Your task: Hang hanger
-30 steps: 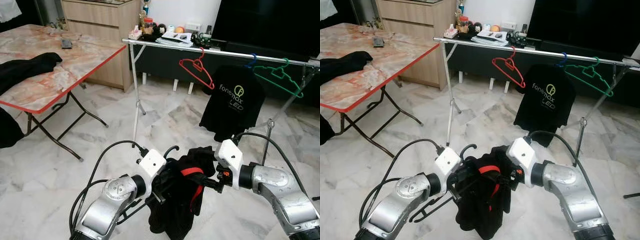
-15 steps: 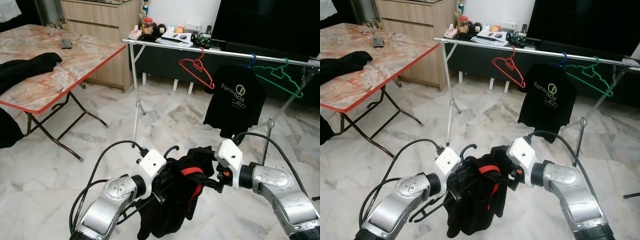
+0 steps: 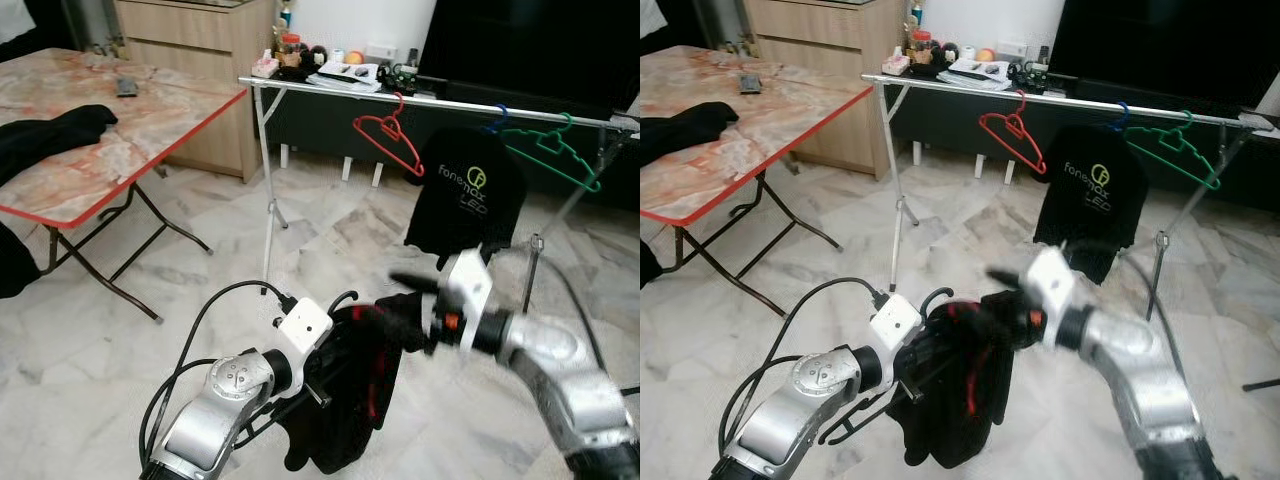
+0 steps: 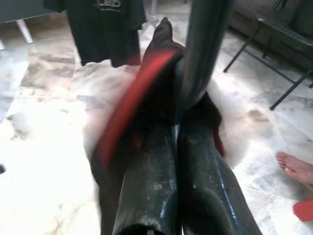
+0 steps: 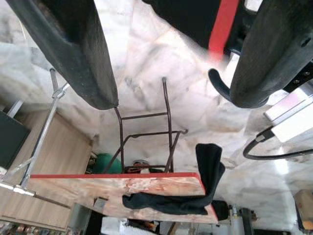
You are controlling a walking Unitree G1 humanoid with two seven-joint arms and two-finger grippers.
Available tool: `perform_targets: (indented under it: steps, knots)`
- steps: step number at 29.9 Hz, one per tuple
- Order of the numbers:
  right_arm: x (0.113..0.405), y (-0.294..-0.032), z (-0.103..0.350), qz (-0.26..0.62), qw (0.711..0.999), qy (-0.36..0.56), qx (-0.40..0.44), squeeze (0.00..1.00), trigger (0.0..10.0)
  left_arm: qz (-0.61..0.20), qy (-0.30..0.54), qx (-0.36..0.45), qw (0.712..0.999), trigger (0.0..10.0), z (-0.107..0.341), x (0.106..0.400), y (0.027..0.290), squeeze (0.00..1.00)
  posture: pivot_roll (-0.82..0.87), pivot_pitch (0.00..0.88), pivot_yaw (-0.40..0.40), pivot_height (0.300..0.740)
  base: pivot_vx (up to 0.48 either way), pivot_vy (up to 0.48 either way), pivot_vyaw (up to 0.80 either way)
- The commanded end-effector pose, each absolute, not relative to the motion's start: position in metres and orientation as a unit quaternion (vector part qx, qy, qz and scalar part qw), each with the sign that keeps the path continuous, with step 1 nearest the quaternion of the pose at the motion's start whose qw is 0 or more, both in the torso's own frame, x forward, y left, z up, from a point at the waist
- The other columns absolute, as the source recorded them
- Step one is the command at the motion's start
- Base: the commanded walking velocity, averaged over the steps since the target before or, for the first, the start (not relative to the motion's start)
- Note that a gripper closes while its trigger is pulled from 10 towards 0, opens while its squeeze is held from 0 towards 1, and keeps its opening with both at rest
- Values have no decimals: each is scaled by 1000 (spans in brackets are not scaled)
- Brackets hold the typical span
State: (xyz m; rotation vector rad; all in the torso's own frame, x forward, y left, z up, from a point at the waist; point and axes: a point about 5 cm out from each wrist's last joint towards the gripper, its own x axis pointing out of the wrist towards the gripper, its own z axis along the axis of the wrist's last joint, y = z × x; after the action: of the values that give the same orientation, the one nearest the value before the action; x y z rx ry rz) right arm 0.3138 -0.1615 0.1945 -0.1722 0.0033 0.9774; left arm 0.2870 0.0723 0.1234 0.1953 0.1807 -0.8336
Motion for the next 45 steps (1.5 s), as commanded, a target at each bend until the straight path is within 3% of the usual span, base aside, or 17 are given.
perform_targets:
  steps: [1, 6, 11, 14, 18, 26, 30, 37, 45]
  knots:
    - [313, -165, 193, 465, 882, 5, -80, 0, 10000, -412, 52, 95, 905, 10000, 138, 289, 67, 0, 89, 71, -73, 740, 0, 0, 0]
    - [311, -165, 192, 469, 880, 9, -81, 0, 10000, -413, 53, 95, 904, 10000, 137, 288, 67, 0, 90, 70, -73, 740, 0, 0, 0]
    - [310, -174, 185, 468, 873, 33, -133, 0, 10000, -413, 54, 99, 904, 10000, 137, 288, 71, 0, 88, 69, -71, 740, 0, 0, 0]
    - [319, -202, 186, 428, 880, 63, -198, 0, 10000, -421, 62, 125, 896, 10000, 134, 287, 84, 0, 81, 66, -72, 740, 0, 0, 0]
    - [319, -206, 189, 434, 874, 65, -207, 0, 10000, -431, 69, 136, 889, 10000, 132, 286, 89, 0, 79, 62, -70, 740, 0, 0, 0]
    - [320, -213, 179, 486, 837, 102, -230, 0, 10000, -478, 80, 162, 860, 10000, 128, 277, 97, 0, 77, 52, -70, 740, 0, 0, 0]
    - [319, -209, 161, 516, 806, 141, -253, 0, 10000, -511, 64, 165, 841, 10000, 134, 276, 88, 0, 82, 34, -73, 740, 0, 0, 0]
    - [321, -205, 152, 548, 778, 160, -263, 0, 10000, -539, 57, 178, 822, 10000, 139, 280, 76, 0, 87, 21, -75, 740, 0, 0, 0]
    - [325, -201, 142, 556, 770, 168, -266, 0, 10000, -579, 50, 183, 793, 10000, 144, 276, 65, 0, 94, 16, -73, 740, 0, 0, 0]
